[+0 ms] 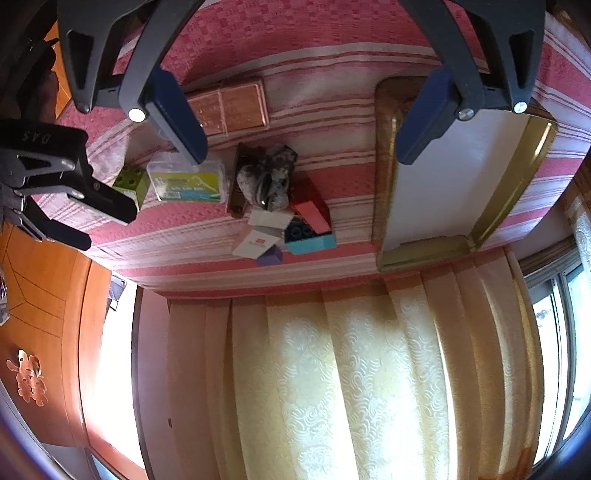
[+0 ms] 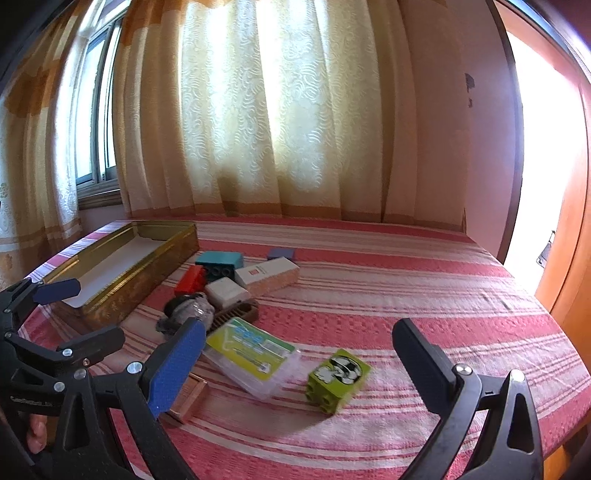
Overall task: Organize rigid objects
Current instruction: 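Grasp the copper tin with the left gripper while the right gripper grasps the lime-green cube, then lift and carry the copper tin and green cube toward the gold tray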
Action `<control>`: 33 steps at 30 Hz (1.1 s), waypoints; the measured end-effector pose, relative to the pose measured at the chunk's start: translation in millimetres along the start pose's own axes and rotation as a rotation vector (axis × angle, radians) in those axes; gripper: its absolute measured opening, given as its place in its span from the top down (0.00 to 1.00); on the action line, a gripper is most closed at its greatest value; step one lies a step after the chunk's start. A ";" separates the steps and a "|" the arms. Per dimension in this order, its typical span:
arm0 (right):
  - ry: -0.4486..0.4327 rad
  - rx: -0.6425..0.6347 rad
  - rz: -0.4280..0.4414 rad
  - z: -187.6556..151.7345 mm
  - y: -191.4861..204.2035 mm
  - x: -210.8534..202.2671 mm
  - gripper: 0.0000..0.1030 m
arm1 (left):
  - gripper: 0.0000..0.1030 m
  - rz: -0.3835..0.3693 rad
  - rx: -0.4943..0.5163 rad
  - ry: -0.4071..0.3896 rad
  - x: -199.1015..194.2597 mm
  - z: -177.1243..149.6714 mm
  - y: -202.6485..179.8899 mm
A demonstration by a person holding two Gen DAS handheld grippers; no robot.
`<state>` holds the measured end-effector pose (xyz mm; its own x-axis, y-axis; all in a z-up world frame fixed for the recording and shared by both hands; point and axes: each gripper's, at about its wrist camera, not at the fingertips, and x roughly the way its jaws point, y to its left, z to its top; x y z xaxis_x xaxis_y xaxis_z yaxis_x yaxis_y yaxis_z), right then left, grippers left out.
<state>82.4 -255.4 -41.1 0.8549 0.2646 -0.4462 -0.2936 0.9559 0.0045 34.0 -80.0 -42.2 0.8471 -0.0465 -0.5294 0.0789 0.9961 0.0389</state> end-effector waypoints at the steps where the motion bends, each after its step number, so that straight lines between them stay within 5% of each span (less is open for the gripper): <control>1: 0.003 0.004 -0.003 -1.5 -2.0 0.9 0.01 | 0.00 -0.006 -0.001 0.007 1.5 -0.8 -1.0; 11: 0.057 -0.003 -0.034 -21.0 -21.6 13.0 0.01 | 0.00 -0.118 0.041 0.119 27.1 -14.1 -32.5; 21: 0.144 -0.030 -0.040 -20.9 -24.3 33.1 0.01 | 0.01 -0.132 0.060 0.206 49.9 -19.0 -46.7; 27: 0.214 0.030 0.010 -19.7 -35.3 47.1 0.14 | 0.09 -0.162 0.020 0.217 54.8 -17.3 -38.0; 31: 0.275 0.019 0.037 -23.9 -33.8 57.3 0.49 | 0.20 -0.184 0.022 0.225 56.8 -19.1 -37.6; 33: 0.274 -0.015 0.038 -24.3 -28.4 56.5 0.49 | 0.20 -0.198 0.017 0.219 56.2 -19.3 -36.1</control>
<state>128.6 -270.7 -88.2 0.6959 0.2538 -0.6718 -0.3309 0.9436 0.0137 68.6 -117.1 -89.7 0.6809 -0.2211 -0.6982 0.2422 0.9677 -0.0702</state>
